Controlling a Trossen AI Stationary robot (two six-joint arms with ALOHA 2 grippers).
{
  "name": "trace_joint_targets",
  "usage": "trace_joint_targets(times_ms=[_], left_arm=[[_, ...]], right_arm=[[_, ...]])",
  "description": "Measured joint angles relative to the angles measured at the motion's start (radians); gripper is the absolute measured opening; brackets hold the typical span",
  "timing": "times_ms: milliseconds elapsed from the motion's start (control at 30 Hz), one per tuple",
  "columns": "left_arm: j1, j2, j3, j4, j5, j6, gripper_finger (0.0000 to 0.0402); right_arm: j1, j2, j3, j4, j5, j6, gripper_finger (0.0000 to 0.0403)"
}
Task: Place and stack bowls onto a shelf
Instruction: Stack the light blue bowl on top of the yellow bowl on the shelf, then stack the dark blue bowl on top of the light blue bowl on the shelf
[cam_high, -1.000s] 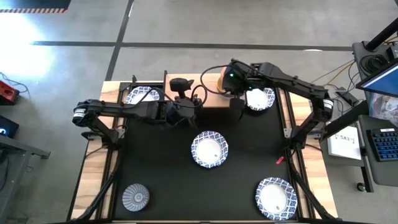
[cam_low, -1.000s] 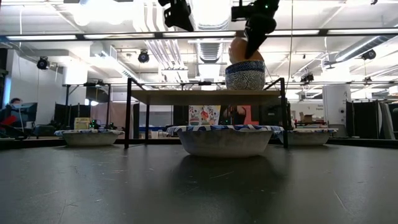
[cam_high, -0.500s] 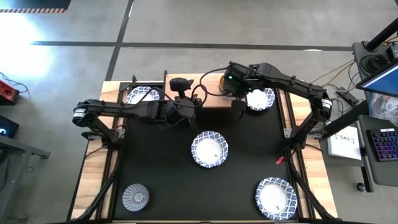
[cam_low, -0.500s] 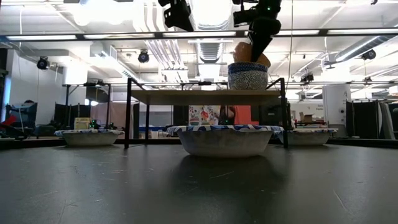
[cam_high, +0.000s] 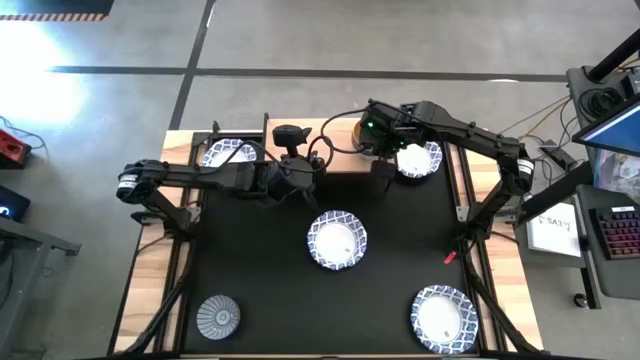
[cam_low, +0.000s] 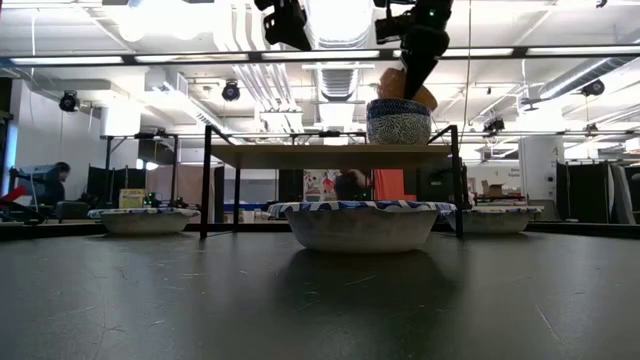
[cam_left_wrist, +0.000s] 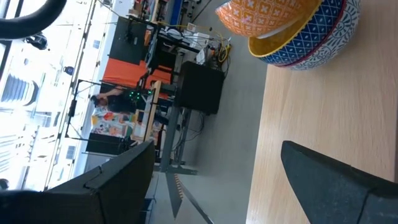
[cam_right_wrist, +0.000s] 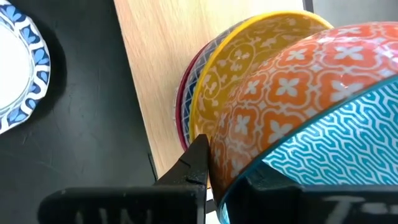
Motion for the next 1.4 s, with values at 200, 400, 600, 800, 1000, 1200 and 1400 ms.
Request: trace_joint_targets(times_ms=[200, 400, 600, 800, 1000, 1200, 1400], left_arm=[[0.0, 0.0, 0.0, 0.0, 0.0, 0.0, 0.033], [0.0, 0.0, 0.0, 0.0, 0.0, 0.0, 0.033], [0.0, 0.0, 0.0, 0.0, 0.0, 0.0, 0.033], [0.0, 0.0, 0.0, -0.025, 0.0, -0.033, 0.033], [0.0, 0.0, 0.0, -0.197, 0.049, -0.212, 0.033], [0.0, 0.0, 0.0, -0.401, 0.344, -0.559, 0.033], [-0.001, 0.0, -0.001, -0.657, 0.605, -0.955, 0.033]], right_arm=[[0.0, 0.0, 0.0, 0.003, 0.003, -0.001, 0.0061], [0.0, -0.002, 0.005, 0.001, 0.014, -0.008, 0.0107], [0.007, -0.003, 0.078, -0.012, 0.002, 0.0, 0.0122], [0.012, -0.003, 0.188, -0.034, -0.153, 0.032, 0.0117], [0.014, -0.005, 0.279, -0.041, -0.28, 0.072, 0.0109], [0.018, -0.005, 0.305, -0.04, -0.332, 0.09, 0.0112], [0.02, -0.005, 0.303, -0.055, -0.342, 0.141, 0.0105]])
